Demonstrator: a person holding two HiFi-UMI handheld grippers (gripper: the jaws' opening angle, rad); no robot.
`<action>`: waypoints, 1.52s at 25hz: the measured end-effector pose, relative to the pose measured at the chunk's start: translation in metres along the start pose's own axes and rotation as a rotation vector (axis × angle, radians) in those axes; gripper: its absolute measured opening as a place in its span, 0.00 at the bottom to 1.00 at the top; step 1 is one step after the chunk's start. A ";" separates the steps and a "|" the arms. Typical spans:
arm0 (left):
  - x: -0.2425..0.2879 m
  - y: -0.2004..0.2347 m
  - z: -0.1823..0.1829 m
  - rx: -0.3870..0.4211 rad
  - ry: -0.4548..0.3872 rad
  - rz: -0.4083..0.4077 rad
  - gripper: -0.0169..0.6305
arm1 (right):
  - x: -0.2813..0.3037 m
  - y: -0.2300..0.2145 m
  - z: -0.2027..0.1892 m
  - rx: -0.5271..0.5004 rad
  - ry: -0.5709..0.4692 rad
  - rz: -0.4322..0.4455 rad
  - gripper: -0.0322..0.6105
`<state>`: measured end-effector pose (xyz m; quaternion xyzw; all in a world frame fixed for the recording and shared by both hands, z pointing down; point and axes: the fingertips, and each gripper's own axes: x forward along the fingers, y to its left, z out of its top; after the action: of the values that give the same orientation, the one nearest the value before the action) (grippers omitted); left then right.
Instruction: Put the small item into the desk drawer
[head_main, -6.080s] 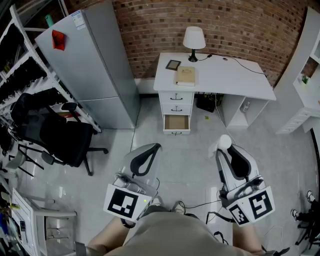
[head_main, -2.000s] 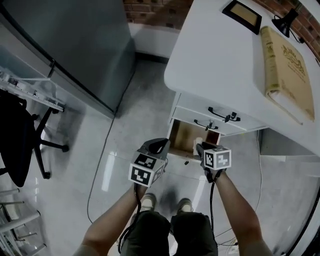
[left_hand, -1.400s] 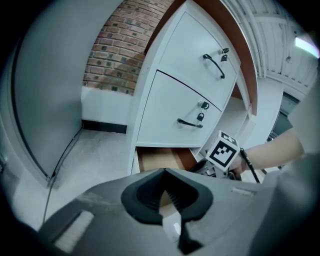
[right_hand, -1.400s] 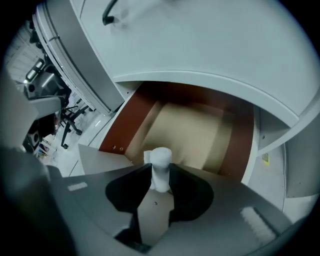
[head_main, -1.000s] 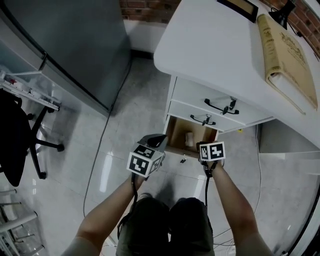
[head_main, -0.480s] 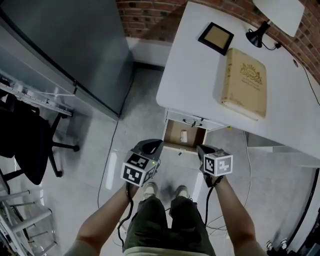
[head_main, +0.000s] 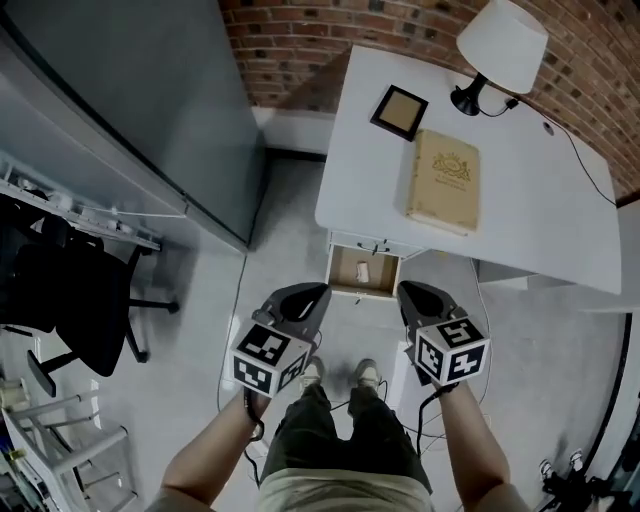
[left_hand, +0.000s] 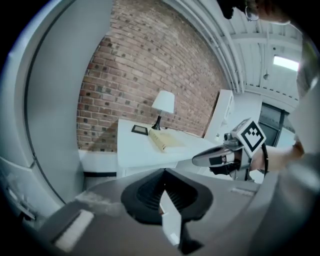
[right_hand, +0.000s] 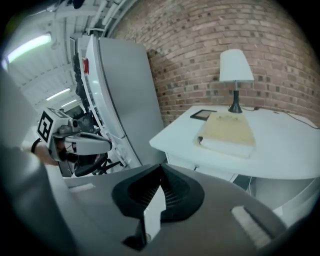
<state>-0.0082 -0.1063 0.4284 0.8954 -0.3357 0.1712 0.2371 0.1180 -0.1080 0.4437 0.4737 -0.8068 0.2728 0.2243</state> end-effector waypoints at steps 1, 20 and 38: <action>-0.011 -0.006 0.014 0.019 -0.014 0.002 0.03 | -0.013 0.007 0.013 0.000 -0.024 -0.003 0.06; -0.211 -0.108 0.225 0.327 -0.367 0.098 0.03 | -0.265 0.163 0.217 -0.151 -0.512 0.034 0.05; -0.277 -0.143 0.251 0.338 -0.428 0.096 0.03 | -0.316 0.221 0.241 -0.263 -0.577 0.067 0.05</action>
<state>-0.0717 -0.0028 0.0473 0.9211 -0.3869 0.0428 -0.0005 0.0397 0.0258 0.0163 0.4717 -0.8806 0.0278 0.0363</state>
